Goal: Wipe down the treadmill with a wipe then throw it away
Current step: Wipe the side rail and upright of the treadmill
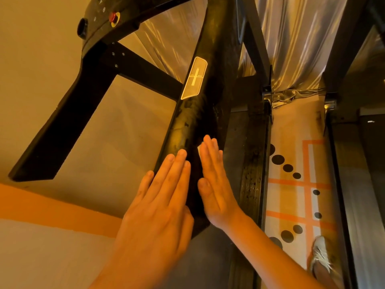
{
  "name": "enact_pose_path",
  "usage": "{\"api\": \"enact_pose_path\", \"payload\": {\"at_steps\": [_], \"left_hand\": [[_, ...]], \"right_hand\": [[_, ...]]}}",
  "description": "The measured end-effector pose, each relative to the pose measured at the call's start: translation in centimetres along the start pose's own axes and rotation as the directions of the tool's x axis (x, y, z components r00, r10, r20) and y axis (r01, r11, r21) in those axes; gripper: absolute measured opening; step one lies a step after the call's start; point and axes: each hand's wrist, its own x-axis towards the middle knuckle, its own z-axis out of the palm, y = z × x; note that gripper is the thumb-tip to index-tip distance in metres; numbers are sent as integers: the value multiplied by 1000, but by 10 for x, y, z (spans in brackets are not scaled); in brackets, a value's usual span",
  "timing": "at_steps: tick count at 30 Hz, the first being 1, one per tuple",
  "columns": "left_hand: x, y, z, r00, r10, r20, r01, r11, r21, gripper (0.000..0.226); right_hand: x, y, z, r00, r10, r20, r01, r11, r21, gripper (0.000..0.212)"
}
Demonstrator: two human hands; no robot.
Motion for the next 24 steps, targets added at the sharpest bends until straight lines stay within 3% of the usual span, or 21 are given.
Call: {"api": "enact_pose_path", "payload": {"at_steps": [4,10,15,21,24], "left_hand": [[4,0,-1,1000,-5,16,5,1000,7,71],[9,0,-4,997,-27,71,30,999,-38,73],[12,-1,-4,996,-35,88,38,998,-40,74],[14,0,-1,996,-32,79,35,999,-30,74],[13,-1,0,996,-45,79,47,999,-22,74]], "right_hand": [[-17,8,3,995,92,-30,-91,995,31,62],[17,2,-5,1000,1,6,-1,1000,-2,62],[3,18,-9,993,119,2,-119,993,22,66],[30,8,-12,999,38,8,-39,998,54,65],[8,24,-10,987,160,-10,-158,984,85,64]]}}
